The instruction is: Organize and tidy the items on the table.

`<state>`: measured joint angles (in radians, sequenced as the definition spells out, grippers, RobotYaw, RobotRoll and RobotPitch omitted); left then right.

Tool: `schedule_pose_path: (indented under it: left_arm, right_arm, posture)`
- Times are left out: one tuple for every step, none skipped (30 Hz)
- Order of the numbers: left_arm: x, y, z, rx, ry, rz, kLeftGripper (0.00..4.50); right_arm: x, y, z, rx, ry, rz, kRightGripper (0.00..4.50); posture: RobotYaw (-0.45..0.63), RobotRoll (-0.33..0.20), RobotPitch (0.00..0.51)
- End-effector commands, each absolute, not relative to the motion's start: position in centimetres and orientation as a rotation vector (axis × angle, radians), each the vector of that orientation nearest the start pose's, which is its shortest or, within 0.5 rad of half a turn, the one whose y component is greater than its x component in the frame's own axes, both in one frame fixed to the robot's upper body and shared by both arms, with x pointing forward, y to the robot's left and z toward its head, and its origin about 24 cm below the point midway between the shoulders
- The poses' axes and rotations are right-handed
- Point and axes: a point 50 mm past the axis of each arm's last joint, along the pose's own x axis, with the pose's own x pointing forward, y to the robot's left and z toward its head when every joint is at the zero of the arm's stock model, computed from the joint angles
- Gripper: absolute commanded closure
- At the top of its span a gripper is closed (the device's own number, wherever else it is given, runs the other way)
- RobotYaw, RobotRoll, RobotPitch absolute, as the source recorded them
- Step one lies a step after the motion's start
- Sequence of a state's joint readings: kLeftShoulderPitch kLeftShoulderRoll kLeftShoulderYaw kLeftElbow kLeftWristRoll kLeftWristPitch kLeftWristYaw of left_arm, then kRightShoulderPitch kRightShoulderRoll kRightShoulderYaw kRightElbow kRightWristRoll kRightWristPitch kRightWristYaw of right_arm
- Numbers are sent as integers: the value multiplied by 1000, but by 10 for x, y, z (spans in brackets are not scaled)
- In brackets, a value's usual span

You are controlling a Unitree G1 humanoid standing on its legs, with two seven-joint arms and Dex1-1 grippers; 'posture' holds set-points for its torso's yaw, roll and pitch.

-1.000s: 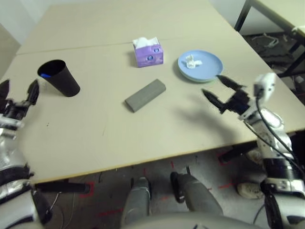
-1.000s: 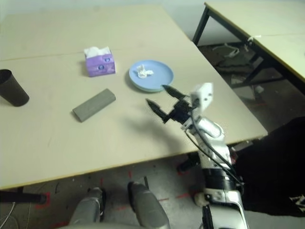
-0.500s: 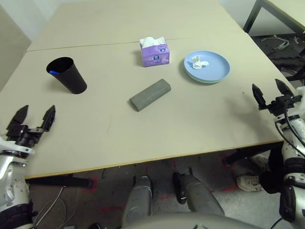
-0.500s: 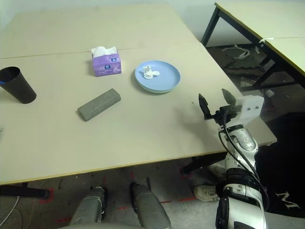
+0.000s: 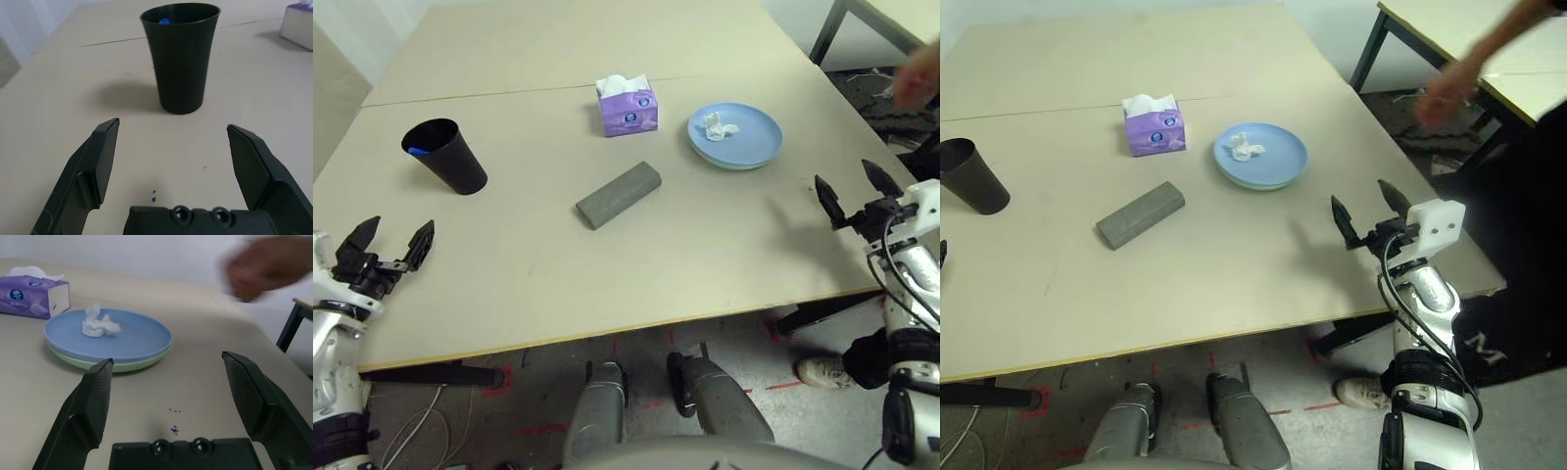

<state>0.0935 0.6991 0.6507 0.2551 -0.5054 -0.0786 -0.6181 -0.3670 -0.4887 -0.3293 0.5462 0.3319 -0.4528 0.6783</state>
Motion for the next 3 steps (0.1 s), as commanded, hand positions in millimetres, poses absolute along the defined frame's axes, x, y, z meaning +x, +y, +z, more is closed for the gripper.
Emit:
schedule_pose_path:
  left_arm:
    - [183, 398, 127, 223, -71, 75, 29]
    - [184, 399, 128, 227, -76, 83, 29]
    - [186, 399, 129, 226, -81, 85, 29]
  right_arm:
    - [290, -292, 114, -197, -364, 257, 0]
    - [289, -292, 114, -193, -366, 250, 0]
    - [289, -293, 113, -195, -368, 245, 0]
  posture:
    - [-42, 0, 219]
    - [-42, 0, 214]
    - [-44, 0, 212]
